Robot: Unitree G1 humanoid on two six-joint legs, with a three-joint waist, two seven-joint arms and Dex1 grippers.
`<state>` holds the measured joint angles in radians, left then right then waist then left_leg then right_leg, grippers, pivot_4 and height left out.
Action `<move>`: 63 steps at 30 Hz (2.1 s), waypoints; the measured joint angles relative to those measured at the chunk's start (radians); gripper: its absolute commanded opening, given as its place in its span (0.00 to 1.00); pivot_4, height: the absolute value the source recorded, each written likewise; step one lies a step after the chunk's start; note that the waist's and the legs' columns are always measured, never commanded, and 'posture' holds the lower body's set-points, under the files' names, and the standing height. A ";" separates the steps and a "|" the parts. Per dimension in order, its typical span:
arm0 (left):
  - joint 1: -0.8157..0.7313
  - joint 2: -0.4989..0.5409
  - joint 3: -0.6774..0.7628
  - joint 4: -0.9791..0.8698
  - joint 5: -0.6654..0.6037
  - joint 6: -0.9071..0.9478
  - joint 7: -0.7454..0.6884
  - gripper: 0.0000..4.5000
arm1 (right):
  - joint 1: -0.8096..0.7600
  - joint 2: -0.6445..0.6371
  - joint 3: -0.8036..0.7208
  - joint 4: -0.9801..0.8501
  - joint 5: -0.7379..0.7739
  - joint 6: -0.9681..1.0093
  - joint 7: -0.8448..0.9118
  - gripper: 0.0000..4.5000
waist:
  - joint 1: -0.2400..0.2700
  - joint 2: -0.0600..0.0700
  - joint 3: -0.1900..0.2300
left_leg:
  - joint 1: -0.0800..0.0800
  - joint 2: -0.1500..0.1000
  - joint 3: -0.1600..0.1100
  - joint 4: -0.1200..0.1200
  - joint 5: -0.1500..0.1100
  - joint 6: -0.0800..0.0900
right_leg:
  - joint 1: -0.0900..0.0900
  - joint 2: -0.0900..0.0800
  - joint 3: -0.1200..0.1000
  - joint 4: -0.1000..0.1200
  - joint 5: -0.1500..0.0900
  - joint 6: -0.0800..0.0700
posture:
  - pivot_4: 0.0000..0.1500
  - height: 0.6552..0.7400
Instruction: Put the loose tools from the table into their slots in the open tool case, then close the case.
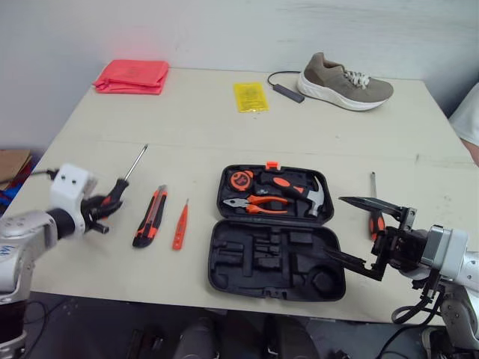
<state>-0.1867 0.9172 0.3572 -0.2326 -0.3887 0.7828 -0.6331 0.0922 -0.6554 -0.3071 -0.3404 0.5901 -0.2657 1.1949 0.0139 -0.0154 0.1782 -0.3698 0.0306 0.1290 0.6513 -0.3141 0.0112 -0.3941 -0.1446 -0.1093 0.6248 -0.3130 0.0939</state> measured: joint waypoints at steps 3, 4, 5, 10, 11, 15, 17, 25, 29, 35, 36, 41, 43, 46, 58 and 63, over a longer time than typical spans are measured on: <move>-0.039 0.061 -0.097 -0.027 0.017 -0.222 -0.185 0.17 | 0.002 -0.006 -0.025 0.034 -0.001 -0.011 -0.003 1.00 | 0.006 0.000 0.000 | 0.000 -0.001 0.001 -0.001 -0.001 0.001 | 0.001 -0.001 0.000 -0.002 0.001 0.001 | 1.00 1.00; -0.054 0.070 -0.155 -0.041 0.024 -0.301 -0.261 0.17 | 0.004 -0.006 -0.033 0.036 -0.001 -0.011 -0.010 1.00 | 0.007 0.001 0.000 | 0.000 -0.001 0.002 -0.001 -0.001 0.002 | 0.001 -0.001 0.000 -0.003 0.001 0.001 | 1.00 1.00; -0.063 0.070 -0.194 -0.048 0.024 -0.340 -0.307 0.17 | 0.006 -0.006 -0.040 0.037 -0.001 -0.011 -0.013 1.00 | 0.007 0.002 0.000 | 0.000 -0.001 0.002 -0.001 0.000 0.004 | 0.001 0.000 0.000 -0.003 0.001 0.001 | 1.00 1.00; -0.232 0.057 -0.406 -0.067 0.050 -0.404 -0.480 0.17 | 0.101 -0.021 -0.080 0.041 0.003 -0.015 0.007 1.00 | 0.013 0.002 0.001 | -0.001 0.001 0.002 0.001 0.001 0.006 | 0.001 0.012 0.000 -0.002 0.001 0.002 | 1.00 1.00; -0.280 0.041 -0.441 -0.072 0.062 -0.398 -0.493 0.17 | 0.114 -0.022 -0.082 0.042 0.003 -0.016 0.013 1.00 | 0.013 0.002 0.001 | -0.001 0.001 0.003 0.002 0.002 0.007 | 0.001 0.013 0.000 -0.002 0.002 0.003 | 1.00 1.00; -0.425 -0.052 -0.606 -0.089 0.126 -0.307 -0.491 0.17 | 0.146 -0.023 -0.087 0.038 -0.005 -0.018 0.015 1.00 | 0.010 0.002 0.001 | 0.000 0.000 0.005 0.006 0.001 0.010 | 0.002 0.013 0.000 -0.001 0.003 0.006 | 1.00 1.00; -0.470 -0.084 -0.686 -0.106 0.161 -0.254 -0.493 0.17 | 0.163 -0.020 -0.087 0.032 -0.012 -0.017 0.008 1.00 | 0.006 0.002 0.001 | 0.000 0.001 0.006 0.007 0.001 0.011 | 0.002 0.014 0.001 -0.001 0.003 0.006 | 1.00 1.00; -0.555 -0.163 -0.880 -0.104 0.315 -0.076 -0.452 0.17 | 0.204 -0.024 -0.091 -0.012 -0.018 0.009 -0.033 1.00 | 0.010 0.001 0.001 | -0.001 0.001 0.006 0.011 -0.001 0.013 | 0.002 0.013 0.003 0.000 0.003 0.006 | 1.00 1.00; -0.547 -0.244 -0.921 -0.120 0.334 0.032 -0.396 0.17 | 0.219 -0.026 -0.094 -0.034 -0.018 0.019 -0.066 1.00 | 0.010 0.001 0.001 | -0.004 0.001 0.004 0.013 -0.001 0.013 | 0.002 0.012 0.005 -0.001 0.003 0.006 | 1.00 1.00; -0.595 -0.252 -0.965 -0.085 0.393 0.032 -0.385 0.17 | 0.273 0.000 -0.094 -0.038 -0.031 -0.014 -0.064 1.00 | 0.012 0.001 0.001 | -0.004 0.001 0.003 0.014 -0.001 0.013 | 0.002 0.012 0.005 -0.001 0.003 0.006 | 1.00 1.00; -0.599 -0.255 -0.971 -0.074 0.400 0.026 -0.385 0.17 | 0.276 0.004 -0.094 -0.030 -0.031 -0.026 -0.058 1.00 | 0.012 0.001 0.001 | -0.004 0.001 0.003 0.014 -0.001 0.013 | 0.003 0.012 0.005 -0.001 0.003 0.006 | 1.00 1.00; -0.603 -0.292 -0.998 -0.065 0.432 0.025 -0.373 0.17 | 0.293 0.026 -0.094 0.006 -0.031 -0.084 -0.039 1.00 | 0.011 0.001 0.001 | -0.004 0.001 0.002 0.014 -0.001 0.013 | 0.003 0.012 0.005 0.000 0.003 0.006 | 1.00 1.00; -0.604 -0.293 -0.998 -0.066 0.432 0.029 -0.374 0.17 | 0.308 0.032 -0.094 0.017 -0.031 -0.104 -0.030 1.00 | 0.011 0.001 0.001 | -0.004 0.001 0.002 0.014 -0.001 0.013 | 0.003 0.012 0.005 0.000 0.003 0.006 | 1.00 1.00; -0.604 -0.289 -1.001 -0.067 0.435 0.025 -0.374 0.17 | 0.325 0.036 -0.094 0.030 -0.031 -0.122 -0.024 1.00 | 0.011 0.001 0.001 | -0.004 0.001 0.002 0.014 -0.001 0.013 | 0.003 0.012 0.005 0.000 0.003 0.006 | 1.00 1.00; -0.590 -0.299 -0.992 -0.070 0.471 -0.074 -0.371 0.78 | 0.358 0.034 -0.094 0.010 -0.027 -0.142 -0.030 1.00 | 0.012 0.001 0.001 | -0.004 0.001 0.001 0.015 -0.001 0.013 | 0.003 0.011 0.005 0.000 0.003 0.006 | 1.00 1.00; -0.588 -0.273 -0.934 -0.089 0.447 -0.083 -0.400 0.78 | 0.361 0.021 -0.095 -0.016 -0.016 -0.115 -0.042 1.00 | 0.010 0.001 0.001 | -0.004 0.001 0.001 0.015 -0.001 0.013 | 0.003 0.011 0.004 0.000 0.003 0.005 | 1.00 1.00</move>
<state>-0.7743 0.6440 -0.5767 -0.3213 0.0585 0.7000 -1.0331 0.4534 -0.6344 -0.4020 -0.3566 0.5739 -0.3809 1.1532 0.0238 -0.0142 0.1792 -0.3737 0.0321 0.1301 0.6659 -0.3148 0.0245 -0.3910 -0.1333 -0.1050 0.6252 -0.3101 0.0993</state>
